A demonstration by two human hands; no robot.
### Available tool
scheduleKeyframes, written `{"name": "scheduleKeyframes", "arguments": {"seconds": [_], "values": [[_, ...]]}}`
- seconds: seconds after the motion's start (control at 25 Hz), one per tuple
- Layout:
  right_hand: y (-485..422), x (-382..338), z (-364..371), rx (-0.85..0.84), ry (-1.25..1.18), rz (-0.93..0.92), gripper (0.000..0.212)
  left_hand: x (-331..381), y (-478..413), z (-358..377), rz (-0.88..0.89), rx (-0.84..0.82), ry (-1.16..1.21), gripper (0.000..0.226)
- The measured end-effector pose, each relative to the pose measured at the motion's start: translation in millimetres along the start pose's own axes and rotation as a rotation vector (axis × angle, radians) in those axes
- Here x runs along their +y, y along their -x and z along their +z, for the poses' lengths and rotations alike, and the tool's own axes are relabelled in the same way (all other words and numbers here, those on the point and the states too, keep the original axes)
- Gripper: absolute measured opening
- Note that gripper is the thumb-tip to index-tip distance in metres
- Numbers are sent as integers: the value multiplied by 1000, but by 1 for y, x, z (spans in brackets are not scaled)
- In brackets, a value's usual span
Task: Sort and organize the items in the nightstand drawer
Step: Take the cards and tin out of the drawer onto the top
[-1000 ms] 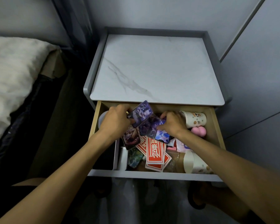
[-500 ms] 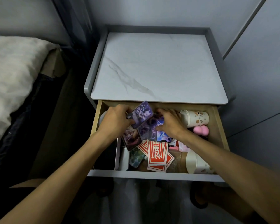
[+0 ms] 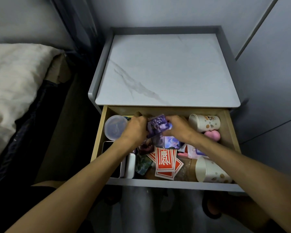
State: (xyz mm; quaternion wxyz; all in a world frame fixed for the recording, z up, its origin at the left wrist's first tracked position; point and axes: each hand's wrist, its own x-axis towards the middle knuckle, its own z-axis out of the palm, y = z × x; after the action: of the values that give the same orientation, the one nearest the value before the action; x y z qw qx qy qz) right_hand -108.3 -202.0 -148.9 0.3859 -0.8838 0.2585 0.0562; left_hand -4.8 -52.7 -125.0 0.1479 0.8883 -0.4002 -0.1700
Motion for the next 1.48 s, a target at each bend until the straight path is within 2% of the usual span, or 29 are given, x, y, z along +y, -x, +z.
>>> {"name": "scheduleKeyframes", "arguments": {"seconds": [0.12, 0.32, 0.48, 0.56, 0.76, 0.84, 0.92, 0.96, 1.08, 1.2, 1.28, 1.36, 1.4, 1.48], "values": [[6, 4, -5, -49, -96, 70, 26, 2, -5, 5, 1, -44, 36, 27], [18, 8, -17, 5, -167, 134, 29, 12, 6, -15, -7, 49, 55, 18], [59, -23, -38, 312, 284, 82, 16, 9, 30, -59, -55, 137, 135, 27], [71, -45, -50, 399, 317, 14, 20, 3, 38, -87, -68, 212, 233, 28], [26, -79, -95, 444, -161, 9, 23, -23, 16, -137, -211, 408, 694, 18], [-7, -90, -105, 452, -364, 22, 24, -30, -10, -147, -234, 433, 757, 19], [-40, -96, -109, 437, -431, 42, 29, -30, -37, -148, -258, 428, 693, 24], [-55, -96, -110, 411, -363, 61, 34, -29, -49, -147, -274, 420, 628, 26], [-80, -84, -101, 371, 103, 93, 51, -32, -71, -134, -275, 374, 392, 47], [-74, -66, -91, 435, 258, -5, 54, -34, -79, -119, -233, 359, 56, 67], [-49, -56, -89, 485, 163, -121, 41, -27, -70, -111, -132, 421, -70, 65], [-12, -45, -94, 450, 109, -292, 19, -9, -54, -104, 35, 485, -49, 52], [10, -39, -97, 370, 129, -354, 11, 3, -43, -101, 130, 472, -12, 44], [51, -22, -101, 130, 300, -374, 9, 29, -19, -87, 335, 300, 65, 32]]}}
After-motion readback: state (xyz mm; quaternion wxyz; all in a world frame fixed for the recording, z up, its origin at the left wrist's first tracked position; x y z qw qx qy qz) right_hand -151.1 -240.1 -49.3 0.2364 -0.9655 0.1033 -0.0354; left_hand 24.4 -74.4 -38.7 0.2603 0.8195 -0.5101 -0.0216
